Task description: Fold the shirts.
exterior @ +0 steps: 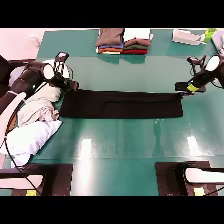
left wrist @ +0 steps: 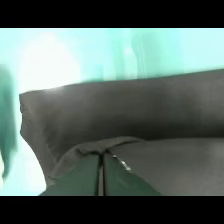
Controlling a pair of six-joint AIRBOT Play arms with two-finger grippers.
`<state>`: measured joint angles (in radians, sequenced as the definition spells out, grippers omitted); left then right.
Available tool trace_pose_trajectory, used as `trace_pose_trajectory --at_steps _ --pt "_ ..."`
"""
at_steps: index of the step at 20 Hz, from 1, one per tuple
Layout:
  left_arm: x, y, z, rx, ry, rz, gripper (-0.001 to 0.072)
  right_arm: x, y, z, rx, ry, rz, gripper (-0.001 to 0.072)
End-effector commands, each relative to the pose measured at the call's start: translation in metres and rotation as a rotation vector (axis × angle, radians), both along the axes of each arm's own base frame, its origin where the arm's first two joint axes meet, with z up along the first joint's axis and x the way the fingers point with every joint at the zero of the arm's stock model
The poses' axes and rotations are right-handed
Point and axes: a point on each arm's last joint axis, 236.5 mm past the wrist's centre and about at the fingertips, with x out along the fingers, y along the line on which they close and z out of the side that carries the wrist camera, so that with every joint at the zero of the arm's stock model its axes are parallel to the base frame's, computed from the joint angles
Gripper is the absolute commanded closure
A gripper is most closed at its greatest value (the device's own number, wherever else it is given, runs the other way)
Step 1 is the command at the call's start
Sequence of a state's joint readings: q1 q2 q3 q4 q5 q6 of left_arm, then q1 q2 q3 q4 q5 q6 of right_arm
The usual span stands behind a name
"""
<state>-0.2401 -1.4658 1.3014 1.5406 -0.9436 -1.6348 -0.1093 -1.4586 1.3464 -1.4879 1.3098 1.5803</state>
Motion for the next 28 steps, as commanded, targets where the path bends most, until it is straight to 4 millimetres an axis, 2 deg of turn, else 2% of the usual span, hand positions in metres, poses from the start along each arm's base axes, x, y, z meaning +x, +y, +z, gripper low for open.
trace_pose_trajectory --at_steps 1,2,3,5,6,7,8,9,10,12,13,15,18,21,23,25,26,28 --pt "0.013 -0.002 -0.001 -0.001 -0.015 -0.001 0.0388 0.027 0.015 -0.008 0.073 -0.028 0.015 0.0669" --pt "0.010 -0.001 0.002 0.002 0.004 0.000 0.0180 0.033 0.017 -0.004 0.080 -0.055 0.022 0.0490" --pt "0.007 -0.001 0.007 0.005 0.017 -0.001 0.0176 0.037 0.013 0.001 0.078 -0.072 0.016 0.0364" --pt "0.001 0.000 0.021 0.011 0.042 -0.004 0.0176 0.036 0.003 0.011 0.084 -0.074 0.010 0.0356" --pt "-0.002 -0.001 0.026 0.011 0.051 -0.010 0.0177 0.030 -0.006 0.014 0.083 -0.063 0.001 0.0345" --pt "-0.005 -0.002 0.029 0.009 0.058 -0.013 0.0280 0.020 -0.017 0.012 0.084 -0.051 -0.021 0.0345" --pt "-0.008 -0.005 0.031 -0.004 0.064 -0.024 0.0487 0.009 -0.028 0.008 0.086 -0.035 -0.052 0.0297" --pt "-0.009 -0.009 0.030 -0.013 0.067 -0.038 0.0646 -0.005 -0.040 -0.001 0.091 -0.012 -0.092 0.0198" --pt "-0.010 -0.015 0.031 -0.040 0.070 -0.049 0.0683 -0.018 -0.049 -0.012 0.101 0.019 -0.126 0.0179" --pt "-0.011 -0.033 0.035 -0.124 0.075 -0.048 0.0683 -0.041 -0.062 -0.038 0.122 0.082 -0.190 0.0175" --pt "-0.011 -0.039 0.036 -0.153 0.072 -0.046 0.0683 -0.047 -0.062 -0.049 0.139 0.101 -0.208 0.0176" --pt "-0.009 -0.044 0.039 -0.180 0.064 -0.043 0.0683 -0.049 -0.050 -0.066 0.188 0.116 -0.226 0.0176" --pt "-0.009 -0.046 0.038 -0.187 0.067 -0.042 0.0683 -0.041 -0.026 -0.077 0.223 0.123 -0.197 0.0177" --pt "-0.014 -0.046 0.032 -0.189 0.096 -0.043 0.0683 -0.031 -0.007 -0.082 0.212 0.104 -0.146 0.0199" --pt "-0.017 -0.055 0.030 -0.221 0.118 -0.044 0.0683 -0.029 0.000 -0.082 0.202 0.102 -0.119 0.0360" --pt "-0.017 -0.073 0.028 -0.230 0.106 -0.074 0.0684 -0.030 0.001 -0.078 0.201 0.099 -0.113 0.0615" --pt "-0.020 -0.087 0.025 -0.229 0.103 -0.100 0.0684 -0.029 0.000 -0.072 0.195 0.083 -0.110 0.0695" --pt "-0.022 -0.120 0.015 -0.233 0.086 -0.156 0.0684 -0.029 -0.007 -0.051 0.156 0.042 -0.094 0.0696"
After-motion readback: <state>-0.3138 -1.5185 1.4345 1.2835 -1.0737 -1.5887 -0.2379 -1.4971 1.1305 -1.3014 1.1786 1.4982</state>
